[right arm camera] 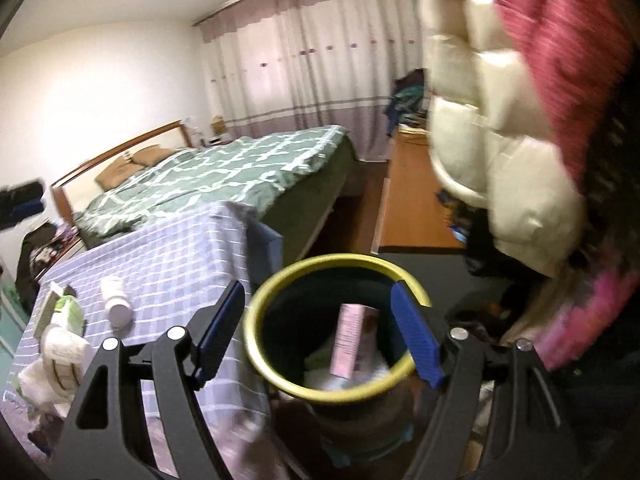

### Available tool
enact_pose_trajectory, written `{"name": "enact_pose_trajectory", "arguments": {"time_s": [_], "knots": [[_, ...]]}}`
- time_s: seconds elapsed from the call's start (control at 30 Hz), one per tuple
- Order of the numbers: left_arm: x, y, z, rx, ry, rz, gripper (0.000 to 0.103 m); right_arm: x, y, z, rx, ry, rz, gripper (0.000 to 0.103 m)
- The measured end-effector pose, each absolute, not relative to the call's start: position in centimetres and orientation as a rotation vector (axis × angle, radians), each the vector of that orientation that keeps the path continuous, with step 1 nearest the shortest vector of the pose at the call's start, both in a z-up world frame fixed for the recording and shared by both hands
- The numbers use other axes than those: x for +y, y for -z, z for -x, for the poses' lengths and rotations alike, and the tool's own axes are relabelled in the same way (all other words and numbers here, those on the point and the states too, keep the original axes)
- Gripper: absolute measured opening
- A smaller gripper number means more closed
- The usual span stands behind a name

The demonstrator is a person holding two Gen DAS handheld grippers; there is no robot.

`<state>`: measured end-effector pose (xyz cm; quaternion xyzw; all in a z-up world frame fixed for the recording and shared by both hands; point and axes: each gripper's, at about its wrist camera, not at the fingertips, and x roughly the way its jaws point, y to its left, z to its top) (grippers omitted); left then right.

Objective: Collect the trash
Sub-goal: 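Move the right gripper to the white tissue and grasp it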

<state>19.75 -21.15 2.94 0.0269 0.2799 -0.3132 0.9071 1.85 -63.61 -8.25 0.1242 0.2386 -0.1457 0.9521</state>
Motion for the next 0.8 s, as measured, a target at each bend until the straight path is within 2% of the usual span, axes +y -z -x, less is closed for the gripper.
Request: {"name": "enact_pose_trajectory", "arguments": {"time_s": [0.23, 0.4, 0.53, 0.8], "knots": [[-4.4, 0.6, -18.8, 0.505, 0.263, 0.067, 0.098, -56.8, 7.1, -7.0, 0.492, 0.138, -0.191, 0.072], [3.8, 4.8, -17.6, 0.470, 0.080, 0.166, 0.098, -52.0, 6.9, -9.2, 0.520, 0.064, -0.140, 0.072], [6.5, 7.4, -17.8, 0.488, -0.016, 0.157, 0.098, -48.8, 6.3, -9.1, 0.521, 0.009, -0.114, 0.072], [6.1, 6.5, -15.7, 0.405, -0.107, 0.084, 0.098, -40.9, 6.5, -6.8, 0.525, -0.211, -0.006, 0.072]]}}
